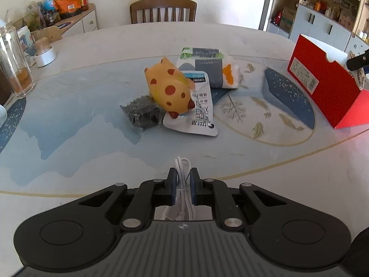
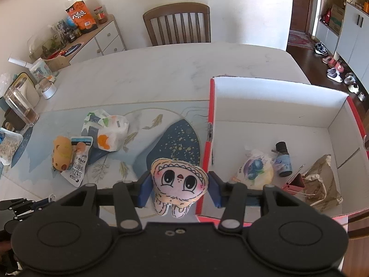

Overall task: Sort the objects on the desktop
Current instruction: 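Lift the cable and plush with both tools and carry them toward the shoebox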

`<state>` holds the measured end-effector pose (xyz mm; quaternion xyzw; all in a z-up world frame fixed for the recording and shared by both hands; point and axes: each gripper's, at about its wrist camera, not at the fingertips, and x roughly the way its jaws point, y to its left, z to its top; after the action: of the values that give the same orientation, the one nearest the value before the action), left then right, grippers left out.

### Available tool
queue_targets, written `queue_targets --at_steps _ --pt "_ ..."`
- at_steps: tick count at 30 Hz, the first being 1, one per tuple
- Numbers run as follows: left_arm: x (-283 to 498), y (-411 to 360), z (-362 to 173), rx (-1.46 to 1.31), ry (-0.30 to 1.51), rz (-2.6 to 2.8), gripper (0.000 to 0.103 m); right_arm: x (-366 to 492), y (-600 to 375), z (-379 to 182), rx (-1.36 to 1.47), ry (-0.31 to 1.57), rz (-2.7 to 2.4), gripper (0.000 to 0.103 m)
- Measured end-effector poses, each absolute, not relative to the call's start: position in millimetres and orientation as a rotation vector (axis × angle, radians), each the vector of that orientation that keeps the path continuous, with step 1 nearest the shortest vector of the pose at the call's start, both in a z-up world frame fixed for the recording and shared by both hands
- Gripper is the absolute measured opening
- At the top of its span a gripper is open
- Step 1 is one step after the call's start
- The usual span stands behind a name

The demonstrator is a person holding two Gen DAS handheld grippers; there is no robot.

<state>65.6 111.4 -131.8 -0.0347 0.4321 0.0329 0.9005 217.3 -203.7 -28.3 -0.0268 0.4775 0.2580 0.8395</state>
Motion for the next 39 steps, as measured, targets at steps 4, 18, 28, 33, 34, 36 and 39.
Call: queue_targets --at_steps 4,18,28,33,34,36,39 --pt "68.8 104.9 -124.3 -0.074 0.875 0.075 0.010 222.5 -210.4 -28.5 -0.050 1.004 0.554 0.050" --pt "84.9 53.1 -92.6 -0.055 0.808 0.064 0.006 242.9 -255.4 -24.0 -0.032 0.981 0.581 0.050" --pt "99.7 42.1 -102.2 -0.034 0.850 0.154 0.007 257.5 -294.2 -31.9 -0.023 0.994 0.573 0.050" --pt "103.7 50.6 -110.6 -0.059 0.889 0.173 0.024 263.1 -302.1 -35.7 -0.015 1.001 0.576 0.050" --pt "104.7 51.9 -113.0 -0.056 0.898 0.182 0.041 263.8 -303.4 -36.4 -0.013 1.002 0.577 0.050" --pt "106.4 55.0 -117.9 -0.053 0.907 0.182 0.058 265.2 -305.3 -38.5 -0.012 1.005 0.578 0.050" --pt "111.8 58.9 -125.3 -0.050 0.928 0.180 0.058 267.4 -306.9 -41.6 -0.012 1.013 0.575 0.050"
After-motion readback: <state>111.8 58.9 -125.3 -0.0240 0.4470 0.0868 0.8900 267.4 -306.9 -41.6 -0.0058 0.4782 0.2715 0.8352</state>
